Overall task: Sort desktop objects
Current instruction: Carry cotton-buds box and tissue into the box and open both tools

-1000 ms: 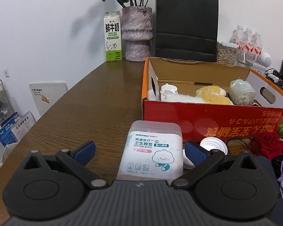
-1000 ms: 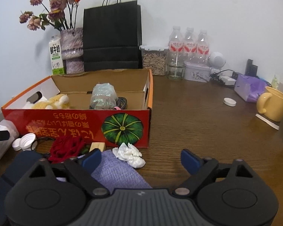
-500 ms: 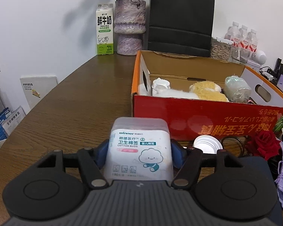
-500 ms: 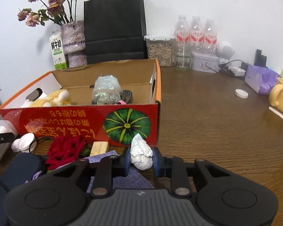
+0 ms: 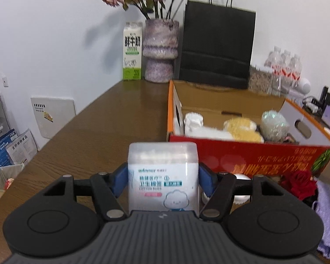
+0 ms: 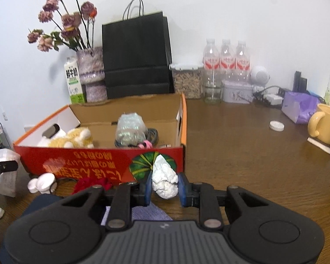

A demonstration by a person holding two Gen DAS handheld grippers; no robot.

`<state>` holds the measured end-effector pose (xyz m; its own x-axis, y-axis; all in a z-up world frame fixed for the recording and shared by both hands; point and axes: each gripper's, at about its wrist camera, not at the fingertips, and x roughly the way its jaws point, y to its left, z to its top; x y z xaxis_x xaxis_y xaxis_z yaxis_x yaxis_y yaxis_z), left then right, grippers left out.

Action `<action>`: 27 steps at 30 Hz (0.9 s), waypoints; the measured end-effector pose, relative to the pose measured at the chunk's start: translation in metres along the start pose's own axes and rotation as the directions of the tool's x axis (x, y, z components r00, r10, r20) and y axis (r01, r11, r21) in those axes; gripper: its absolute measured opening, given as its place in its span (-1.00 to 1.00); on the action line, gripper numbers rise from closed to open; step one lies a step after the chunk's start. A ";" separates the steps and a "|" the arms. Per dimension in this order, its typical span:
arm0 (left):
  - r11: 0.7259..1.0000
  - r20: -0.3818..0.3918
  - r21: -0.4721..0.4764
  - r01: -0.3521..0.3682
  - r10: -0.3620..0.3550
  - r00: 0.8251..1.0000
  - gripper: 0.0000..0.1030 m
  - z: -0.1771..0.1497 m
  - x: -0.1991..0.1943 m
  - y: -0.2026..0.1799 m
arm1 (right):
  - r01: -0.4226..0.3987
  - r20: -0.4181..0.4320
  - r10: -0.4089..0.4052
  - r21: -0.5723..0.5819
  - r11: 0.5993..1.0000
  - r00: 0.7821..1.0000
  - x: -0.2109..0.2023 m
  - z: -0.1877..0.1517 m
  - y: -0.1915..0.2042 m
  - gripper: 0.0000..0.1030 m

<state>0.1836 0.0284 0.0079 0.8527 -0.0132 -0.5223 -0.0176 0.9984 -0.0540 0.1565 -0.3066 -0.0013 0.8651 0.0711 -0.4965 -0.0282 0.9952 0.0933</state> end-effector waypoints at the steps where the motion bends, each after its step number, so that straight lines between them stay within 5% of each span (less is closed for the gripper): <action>1: 1.000 0.014 -0.003 0.001 -0.001 1.000 0.29 0.002 -0.004 0.000 | -0.002 0.010 0.002 -0.001 1.000 1.000 -0.003 0.002 0.001 -0.56; 14: 0.998 0.170 0.009 0.063 -0.064 0.983 0.29 0.057 -0.023 -0.023 | -0.037 0.114 0.043 -0.050 0.998 0.993 -0.009 0.050 0.027 -0.56; 27: 0.994 0.173 0.028 0.109 -0.112 0.979 0.29 0.098 0.030 -0.064 | -0.054 0.117 0.061 -0.060 0.997 0.991 0.043 0.088 0.049 -0.56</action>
<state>0.2612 -0.0301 0.0790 0.9266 -0.1152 -0.3579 0.0898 0.9922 -0.0869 0.2369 -0.2606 0.0581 0.9145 0.1233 -0.3854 -0.1049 0.9921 0.0685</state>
